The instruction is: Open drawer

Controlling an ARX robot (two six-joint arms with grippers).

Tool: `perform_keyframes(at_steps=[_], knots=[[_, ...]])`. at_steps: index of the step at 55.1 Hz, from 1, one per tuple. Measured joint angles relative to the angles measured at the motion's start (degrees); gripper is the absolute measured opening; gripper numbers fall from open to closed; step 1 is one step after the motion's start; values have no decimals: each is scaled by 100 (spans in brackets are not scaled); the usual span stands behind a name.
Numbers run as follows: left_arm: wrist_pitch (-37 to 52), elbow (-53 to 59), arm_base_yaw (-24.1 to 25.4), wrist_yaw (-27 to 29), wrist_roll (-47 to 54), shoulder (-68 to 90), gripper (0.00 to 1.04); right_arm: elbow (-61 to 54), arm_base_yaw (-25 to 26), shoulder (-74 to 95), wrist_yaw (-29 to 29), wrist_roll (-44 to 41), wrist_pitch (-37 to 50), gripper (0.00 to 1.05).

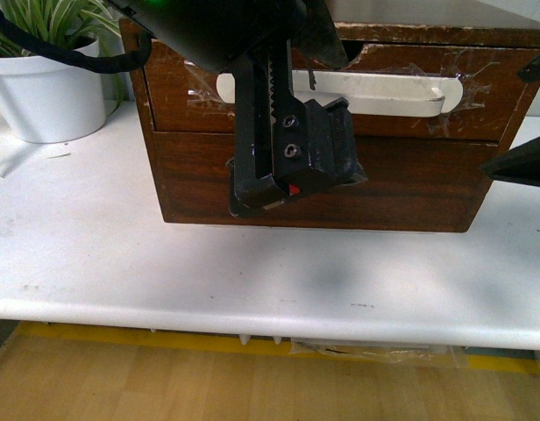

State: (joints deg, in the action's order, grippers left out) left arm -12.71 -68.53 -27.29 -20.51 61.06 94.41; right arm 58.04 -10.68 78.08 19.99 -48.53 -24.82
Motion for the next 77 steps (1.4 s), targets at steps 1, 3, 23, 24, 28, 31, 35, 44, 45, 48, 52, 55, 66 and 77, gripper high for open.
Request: perform_keyframes(at_steps=[1,3,23,24,28,31,35,44,45,48,52,55,66,77], knots=[[-20,-31,17,11,20,37,99,17,-2,20,15,-4,0,96],[-46,-79,39,50,44,96,99,39,-9,39,26,-11,0,96],[-455,-457,262,299,503,546,99,339,-72,492,94,-101,-2,96],[-459,-468,267,299,511,551,99,341,-72,501,94,-101,4,96],[-483,-551,304,365,597,599,99,413,-87,621,92,-103,42,96],[-553,-601,328,409,658,621,99,476,-101,706,90,-103,52,96],[-632,-627,356,452,754,632,99,527,-129,809,68,-98,96,96],[-942,-680,402,424,837,656,99,695,-238,1091,70,-52,188,96],[-942,-680,407,420,837,656,99,723,-256,1132,70,-46,197,96],[-955,-680,435,385,837,656,99,826,-319,1257,70,-9,223,96],[-942,-680,459,361,835,656,99,896,-367,1353,50,33,293,96],[-940,-680,474,337,835,656,99,946,-404,1425,46,48,302,96],[-992,-678,520,264,841,656,99,992,-490,1600,59,31,254,96],[-1370,-678,538,197,1047,597,99,1049,-511,1585,367,-74,-127,96]])
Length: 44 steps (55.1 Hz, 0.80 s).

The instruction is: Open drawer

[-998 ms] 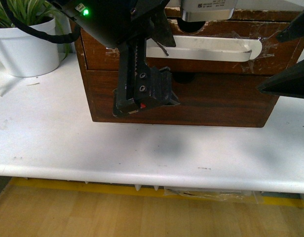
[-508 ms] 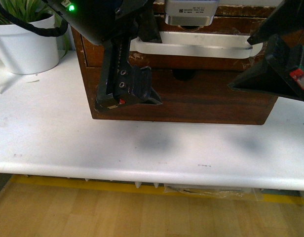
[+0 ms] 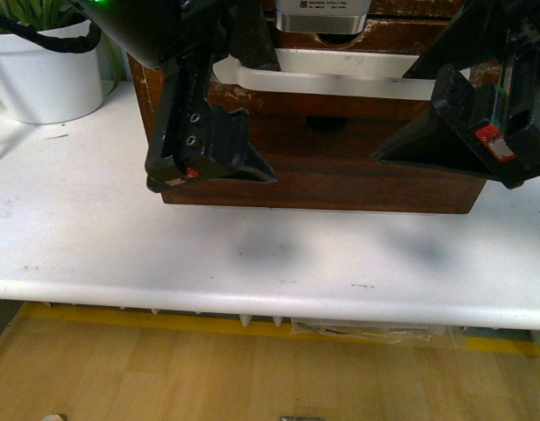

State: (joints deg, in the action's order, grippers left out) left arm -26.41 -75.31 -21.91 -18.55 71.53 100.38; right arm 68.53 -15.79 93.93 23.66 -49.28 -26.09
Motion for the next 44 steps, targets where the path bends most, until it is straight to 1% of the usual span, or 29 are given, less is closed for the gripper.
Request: perform_keyframes(at_steps=[14,30,40,44], knots=[[-761,76,-39,-52,380,-291,99,-72,-48,-216,234,-354,-612,96],[-1261,509,-170,-129,680,-817,99,-404,-192,-619,345,-643,-1117,96],[-1488,787,-232,-210,776,-1167,99,-704,-304,-901,411,-647,-1154,96],[-1128,986,-238,-343,654,-1338,99,-809,-306,-1043,376,-564,-791,96]])
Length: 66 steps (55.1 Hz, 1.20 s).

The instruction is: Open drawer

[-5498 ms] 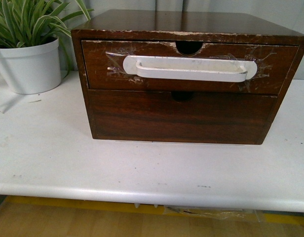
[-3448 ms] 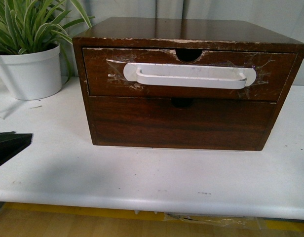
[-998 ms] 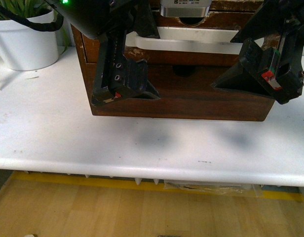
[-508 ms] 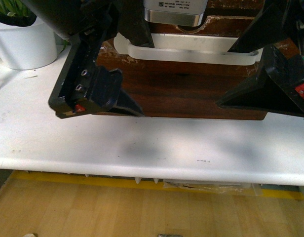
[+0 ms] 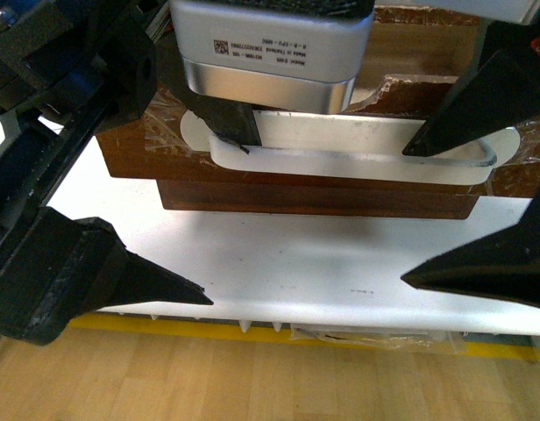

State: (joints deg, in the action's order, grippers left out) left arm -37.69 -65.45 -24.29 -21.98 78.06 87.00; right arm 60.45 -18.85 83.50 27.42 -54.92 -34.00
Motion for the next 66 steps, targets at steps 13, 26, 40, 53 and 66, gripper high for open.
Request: perform_keyframes(at_steps=[13,26,40,53,66], knots=[[1526,584,-48,-719,-986,-1023,99,-470,227,-896,262,461,675,96],[2986,1628,212,-608,-2221,-2221,99,-1447,662,-2063,79,1217,1849,96],[5145,3652,1440,245,-4262,-3738,99,-3119,1351,-4197,-782,3001,3191,96],[4642,5025,3064,437,-6220,-5729,99,-4286,1753,-6157,-2076,4140,3040,96],[4190,5532,3862,553,-7086,-6953,99,-4664,2186,-7226,-2481,4944,2988,96]])
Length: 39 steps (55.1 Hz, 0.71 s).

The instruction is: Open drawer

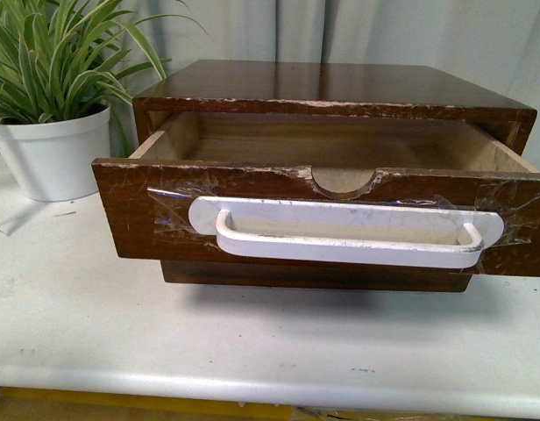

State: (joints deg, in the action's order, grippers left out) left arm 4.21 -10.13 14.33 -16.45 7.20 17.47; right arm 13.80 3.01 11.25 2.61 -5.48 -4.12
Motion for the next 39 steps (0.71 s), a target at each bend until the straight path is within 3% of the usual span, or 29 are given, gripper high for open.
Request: perform_keyframes(at_steps=[8,13,23,27,31,36,39], knots=[[33,31,-2,48,-122,-24,97,-48,-92,-70,-133,190,55,91],[286,234,-232,529,-466,-234,79,-267,-247,-282,-236,365,149,74],[271,459,-603,850,-614,-492,49,-577,-280,-459,-249,450,232,43],[-195,483,-1045,1493,-643,-874,36,-673,-280,-529,-251,452,264,31],[-444,568,-1333,1576,-651,-1239,25,-741,-282,-584,-258,457,280,20],[-459,610,-1412,1650,-686,-1392,4,-855,-284,-675,-251,459,315,1],[-459,649,-1414,1646,-704,-1419,4,-901,-284,-697,-254,474,321,1]])
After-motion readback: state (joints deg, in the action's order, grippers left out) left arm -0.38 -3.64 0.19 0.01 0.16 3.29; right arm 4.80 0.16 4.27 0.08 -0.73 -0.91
